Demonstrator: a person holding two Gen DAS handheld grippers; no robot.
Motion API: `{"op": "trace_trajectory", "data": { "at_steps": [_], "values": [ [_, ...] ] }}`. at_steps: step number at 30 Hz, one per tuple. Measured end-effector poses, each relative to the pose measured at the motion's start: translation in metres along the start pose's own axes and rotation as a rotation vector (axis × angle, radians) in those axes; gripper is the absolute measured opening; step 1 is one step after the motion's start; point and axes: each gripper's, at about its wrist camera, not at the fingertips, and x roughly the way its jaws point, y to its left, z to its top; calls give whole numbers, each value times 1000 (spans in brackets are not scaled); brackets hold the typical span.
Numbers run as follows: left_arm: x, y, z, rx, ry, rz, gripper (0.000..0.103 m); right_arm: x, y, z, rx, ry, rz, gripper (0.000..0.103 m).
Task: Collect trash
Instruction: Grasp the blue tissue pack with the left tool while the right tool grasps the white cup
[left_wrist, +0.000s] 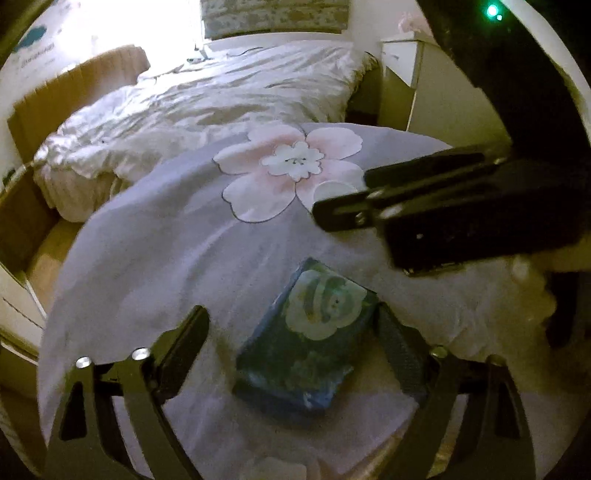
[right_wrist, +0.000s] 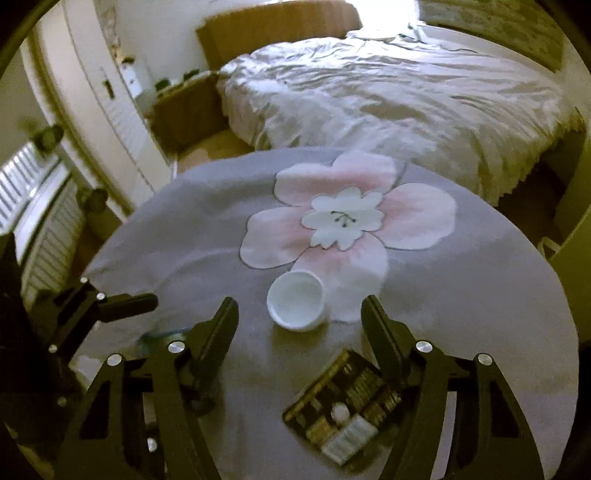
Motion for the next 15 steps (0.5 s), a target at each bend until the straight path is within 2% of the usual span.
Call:
{"op": "trace_trajectory", "data": {
  "at_steps": [5,7,9,15],
  "values": [
    [1,6,1,-20,-22,9,58,15,9,6,-50,18,-33,55],
    [0,11,2,-36,-31,13,49,17,11,7,-62,20,-53,45],
    [0,16,2,-65,-40,-7,46,18,8,7,-49,20,-44,38],
    [0,21,4,-118,-55,-17,43,3,-4,2,34,-4,23,38]
  ]
}}
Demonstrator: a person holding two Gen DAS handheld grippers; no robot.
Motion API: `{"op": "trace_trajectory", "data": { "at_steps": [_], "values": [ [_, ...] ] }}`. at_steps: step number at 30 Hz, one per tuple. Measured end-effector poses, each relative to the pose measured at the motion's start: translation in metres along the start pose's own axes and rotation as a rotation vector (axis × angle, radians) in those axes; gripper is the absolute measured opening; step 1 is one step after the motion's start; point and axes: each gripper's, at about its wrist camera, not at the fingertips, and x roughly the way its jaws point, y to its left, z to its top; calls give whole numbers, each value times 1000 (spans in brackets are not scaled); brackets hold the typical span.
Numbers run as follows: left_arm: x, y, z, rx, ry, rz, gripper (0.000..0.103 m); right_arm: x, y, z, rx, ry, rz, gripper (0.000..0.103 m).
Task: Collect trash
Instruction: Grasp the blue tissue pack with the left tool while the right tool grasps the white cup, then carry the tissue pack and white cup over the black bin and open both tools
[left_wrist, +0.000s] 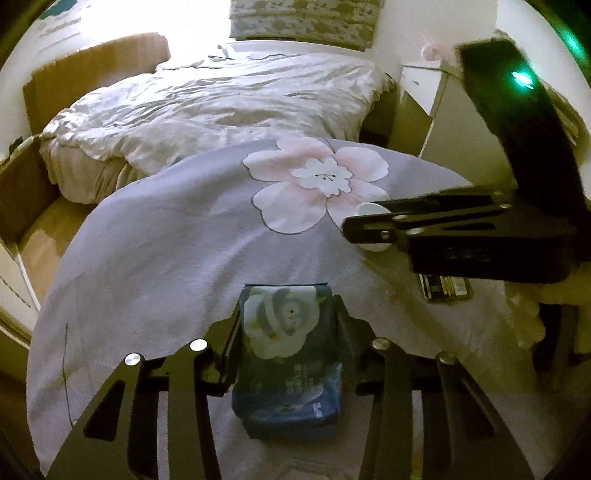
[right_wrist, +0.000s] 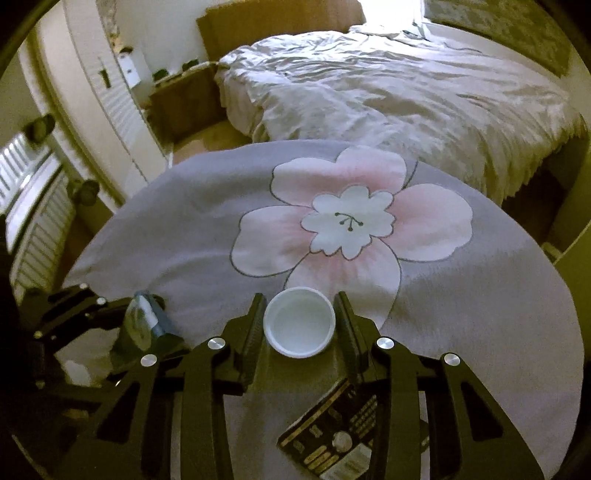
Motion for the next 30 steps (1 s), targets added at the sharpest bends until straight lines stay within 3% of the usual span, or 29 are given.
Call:
{"op": "trace_trajectory", "data": {
  "at_steps": [6,12,20,30],
  "values": [
    [-32,5,9,-78,-86,-17,43,-54,-13,-7,99,-119,98,38],
    [-79,-25,30,-78,-192,-41,43,-132,-34,-23,169,-286,145,38],
    [-105,-113,55,8,-253,-121,43,-223,-85,-68,265,-450,91,38],
    [-83,-236,76,145,-252,-257,43,-308,-178,-144,432,-577,-65,38]
  ]
}}
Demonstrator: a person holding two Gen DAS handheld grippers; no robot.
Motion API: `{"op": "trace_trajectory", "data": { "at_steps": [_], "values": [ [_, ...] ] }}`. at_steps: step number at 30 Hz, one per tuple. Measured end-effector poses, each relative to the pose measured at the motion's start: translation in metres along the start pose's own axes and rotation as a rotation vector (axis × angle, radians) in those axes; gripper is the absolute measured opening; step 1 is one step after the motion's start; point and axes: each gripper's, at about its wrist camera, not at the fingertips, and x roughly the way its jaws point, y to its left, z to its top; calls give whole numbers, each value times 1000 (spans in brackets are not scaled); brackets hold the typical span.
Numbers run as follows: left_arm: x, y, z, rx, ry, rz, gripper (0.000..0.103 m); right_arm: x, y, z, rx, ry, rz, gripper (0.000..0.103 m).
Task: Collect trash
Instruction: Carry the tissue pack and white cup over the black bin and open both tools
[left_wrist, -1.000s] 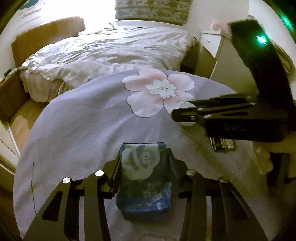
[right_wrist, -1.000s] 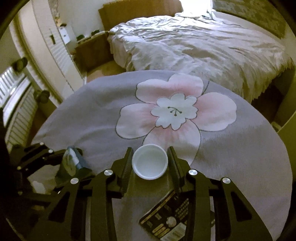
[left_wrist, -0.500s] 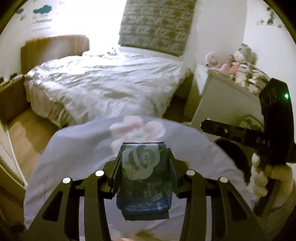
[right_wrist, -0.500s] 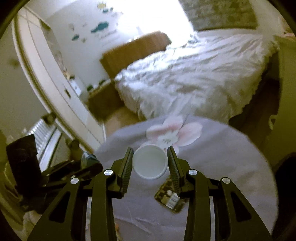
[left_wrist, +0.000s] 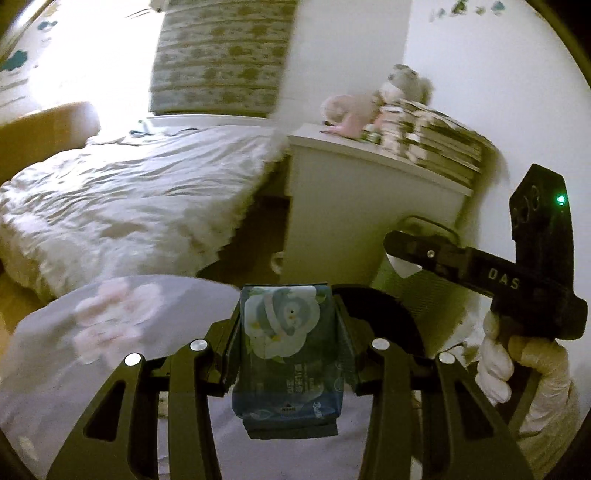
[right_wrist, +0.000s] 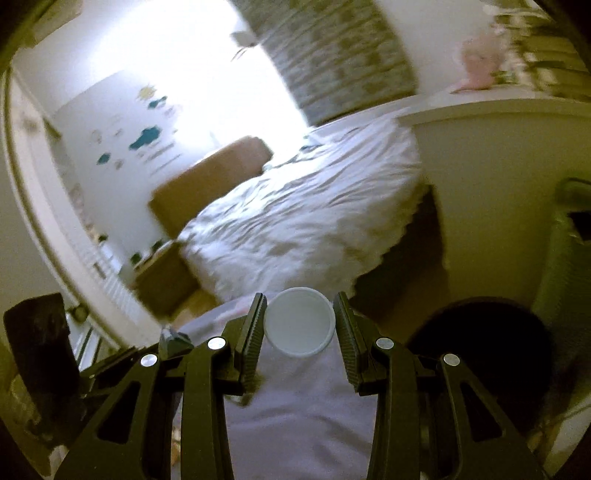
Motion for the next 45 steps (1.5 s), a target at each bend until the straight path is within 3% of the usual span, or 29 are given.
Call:
{"op": "trace_trajectory", "data": {
  "at_steps": [10,18,45],
  "values": [
    [52,-72,7,81,30,-89,43,-33,-85,-14,121,-19,-101,38],
    [81,-95,-1,110,76,-115,43,-27,-127,-35,195,21,-130,38],
    [127,-109,-12,131,146,-121,44,3,-160,-60,286,103,-163,38]
  ]
}}
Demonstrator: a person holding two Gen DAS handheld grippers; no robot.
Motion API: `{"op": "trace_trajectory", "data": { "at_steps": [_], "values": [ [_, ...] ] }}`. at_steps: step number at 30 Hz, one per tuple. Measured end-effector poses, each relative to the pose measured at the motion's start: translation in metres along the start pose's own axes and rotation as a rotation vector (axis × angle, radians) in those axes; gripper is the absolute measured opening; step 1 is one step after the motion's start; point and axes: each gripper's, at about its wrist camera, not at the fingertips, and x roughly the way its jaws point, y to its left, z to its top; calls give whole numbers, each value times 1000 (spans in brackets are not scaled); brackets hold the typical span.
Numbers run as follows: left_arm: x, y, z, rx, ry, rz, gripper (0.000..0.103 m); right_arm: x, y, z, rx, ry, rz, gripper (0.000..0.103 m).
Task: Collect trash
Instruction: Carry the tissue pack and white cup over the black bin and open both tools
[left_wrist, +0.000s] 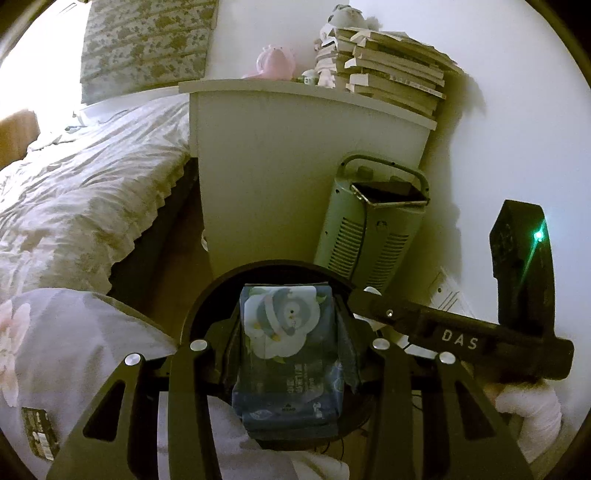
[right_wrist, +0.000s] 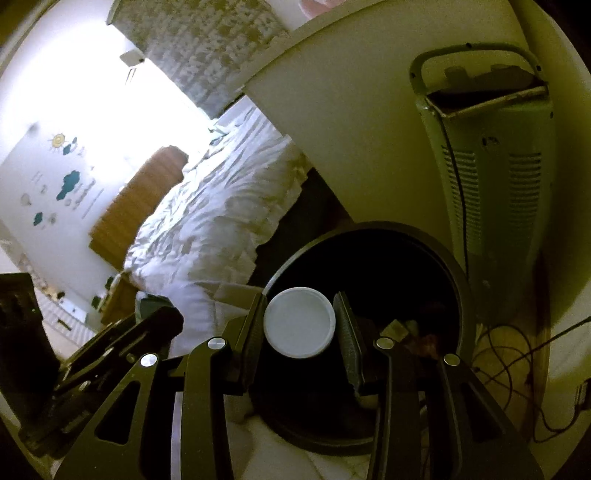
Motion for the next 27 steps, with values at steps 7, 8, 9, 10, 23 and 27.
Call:
{"op": "trace_trajectory", "data": {
  "at_steps": [7,8,9,10,23,27],
  "values": [
    [0,1,1,-6,-2,3,51,6,-2,2,10,10,-29,47],
    [-1,2,1,-7,-3,5,54,6,-2,2,10,6,-33,52],
    [-2,2,1,-9,-9,9,62,4,-1,2,12,-1,-35,60],
    [-4,2,2,-11,-16,12,68,3,-2,2,14,-4,-33,63],
    [-52,21,-5,-44,-86,54,78,2,37,-5,-60,15,-9,65],
    [-79,45,-20,-86,-98,97,79,9,74,-16,-141,54,33,65]
  ]
}}
